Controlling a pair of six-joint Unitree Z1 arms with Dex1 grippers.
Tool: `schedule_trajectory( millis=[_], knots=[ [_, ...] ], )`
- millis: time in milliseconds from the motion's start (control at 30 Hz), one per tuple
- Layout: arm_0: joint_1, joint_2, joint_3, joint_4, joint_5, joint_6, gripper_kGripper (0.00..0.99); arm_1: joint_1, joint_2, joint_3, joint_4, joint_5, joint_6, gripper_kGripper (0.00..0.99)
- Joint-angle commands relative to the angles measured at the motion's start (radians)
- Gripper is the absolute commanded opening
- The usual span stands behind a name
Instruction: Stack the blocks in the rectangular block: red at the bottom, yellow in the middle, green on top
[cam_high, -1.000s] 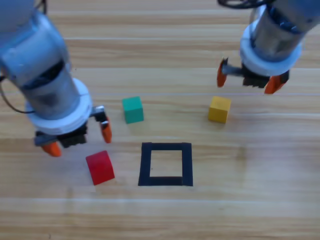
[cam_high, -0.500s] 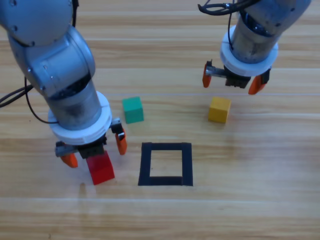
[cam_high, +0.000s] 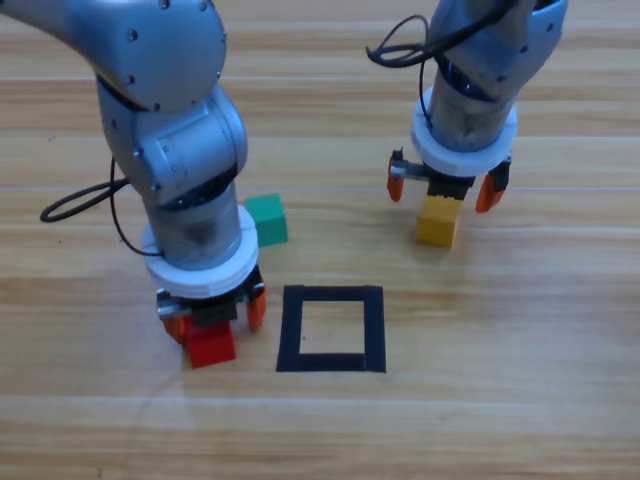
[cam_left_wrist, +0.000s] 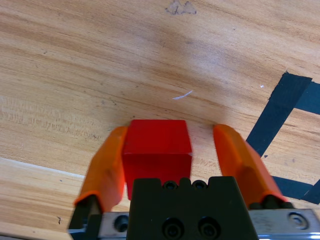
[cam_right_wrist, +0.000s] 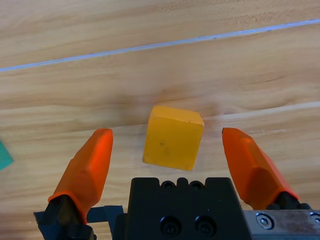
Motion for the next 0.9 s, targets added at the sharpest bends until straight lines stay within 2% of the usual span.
schedule_trajectory(
  millis=[33,133,233,333,433,500,533,600,633,700,800,900],
  knots=[
    [-0.013,0.048,0.042,0.027,-0.005,0.040,0.469,0.025,0.082,-0.007,0.013,0.020,0.014,0.953],
    [0.002,0.034,0.043,0.046,-0.020,0.089,0.313,0.025,0.088,-0.007,0.023,0.023,0.023,0.948],
    [0.002,0.026,0.039,0.048,-0.043,0.126,0.270,0.028,0.088,-0.007,0.032,0.030,0.027,0.919],
    [0.002,0.010,-0.029,0.073,-0.025,0.183,0.160,0.029,0.089,-0.007,0.032,0.031,0.027,0.831],
    [-0.012,0.020,-0.125,0.094,-0.016,0.259,0.163,0.032,0.089,-0.008,0.041,0.033,0.025,0.721],
    [-0.020,0.043,-0.184,0.100,-0.039,0.307,0.163,0.034,0.091,-0.007,0.047,0.033,0.022,0.634],
    [-0.020,0.049,-0.184,0.091,-0.066,0.318,0.169,0.034,0.091,-0.007,0.052,0.031,0.020,0.580],
    [-0.015,0.075,-0.190,0.083,-0.184,0.370,0.207,0.034,0.092,-0.008,0.058,0.031,0.019,0.456],
    [-0.017,0.088,-0.208,0.082,-0.221,0.391,0.213,0.034,0.088,-0.008,0.070,0.030,0.019,0.367],
    [-0.017,0.114,-0.253,0.082,-0.281,0.439,0.242,0.034,0.082,-0.008,0.087,0.027,0.017,0.299],
    [-0.020,0.138,-0.305,0.091,-0.309,0.508,0.245,0.035,0.056,-0.008,0.115,0.019,0.007,0.282],
    [-0.064,0.126,-0.316,0.091,-0.269,0.532,0.232,0.057,-0.014,-0.008,0.178,-0.023,-0.001,0.282]
  ],
)
